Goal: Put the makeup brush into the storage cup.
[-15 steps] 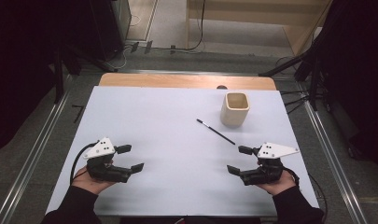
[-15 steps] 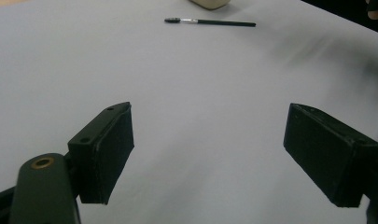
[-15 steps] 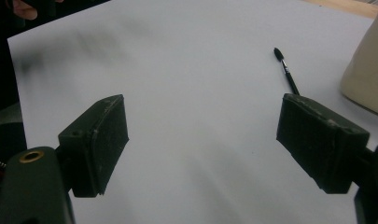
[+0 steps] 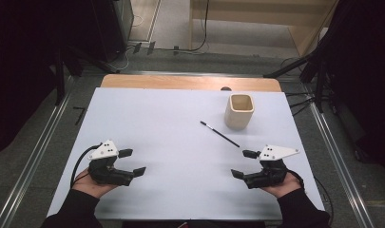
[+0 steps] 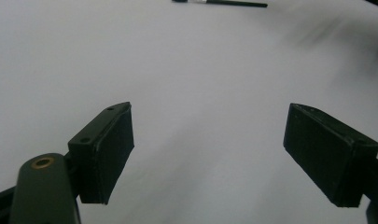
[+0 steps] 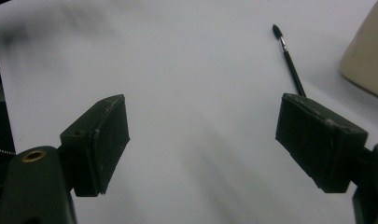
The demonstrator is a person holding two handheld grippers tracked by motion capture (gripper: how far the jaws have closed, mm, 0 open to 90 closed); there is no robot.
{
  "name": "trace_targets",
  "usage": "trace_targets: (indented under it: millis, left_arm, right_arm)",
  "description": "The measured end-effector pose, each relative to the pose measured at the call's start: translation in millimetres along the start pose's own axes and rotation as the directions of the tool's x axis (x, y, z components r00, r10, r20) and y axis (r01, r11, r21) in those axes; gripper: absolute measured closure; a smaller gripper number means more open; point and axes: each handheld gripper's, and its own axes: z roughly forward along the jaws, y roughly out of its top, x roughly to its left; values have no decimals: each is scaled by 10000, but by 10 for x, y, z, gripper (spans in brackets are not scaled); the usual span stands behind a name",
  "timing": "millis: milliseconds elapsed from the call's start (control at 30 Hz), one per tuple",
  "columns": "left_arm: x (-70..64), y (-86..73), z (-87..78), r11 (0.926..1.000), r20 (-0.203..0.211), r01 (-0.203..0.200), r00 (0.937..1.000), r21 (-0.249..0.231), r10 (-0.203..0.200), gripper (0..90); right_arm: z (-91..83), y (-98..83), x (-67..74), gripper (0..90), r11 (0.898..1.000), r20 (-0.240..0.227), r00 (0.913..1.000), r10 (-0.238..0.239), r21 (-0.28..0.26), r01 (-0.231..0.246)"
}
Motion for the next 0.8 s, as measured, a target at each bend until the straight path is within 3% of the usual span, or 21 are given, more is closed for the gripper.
trace_targets:
  millis: [500, 800]
  left_arm:
    - [-27, -20, 56, 9963, 82, -232, 9997, 822, 226, 167]
    - [-36, -14, 53, 9972, 100, -154, 9998, 732, 148, 166]
  right_arm:
    - [17, -21, -16, 194, 9976, 285, 9995, -126, 687, 106]
    - [27, -26, -12, 211, 9953, 460, 9989, -97, 971, 51]
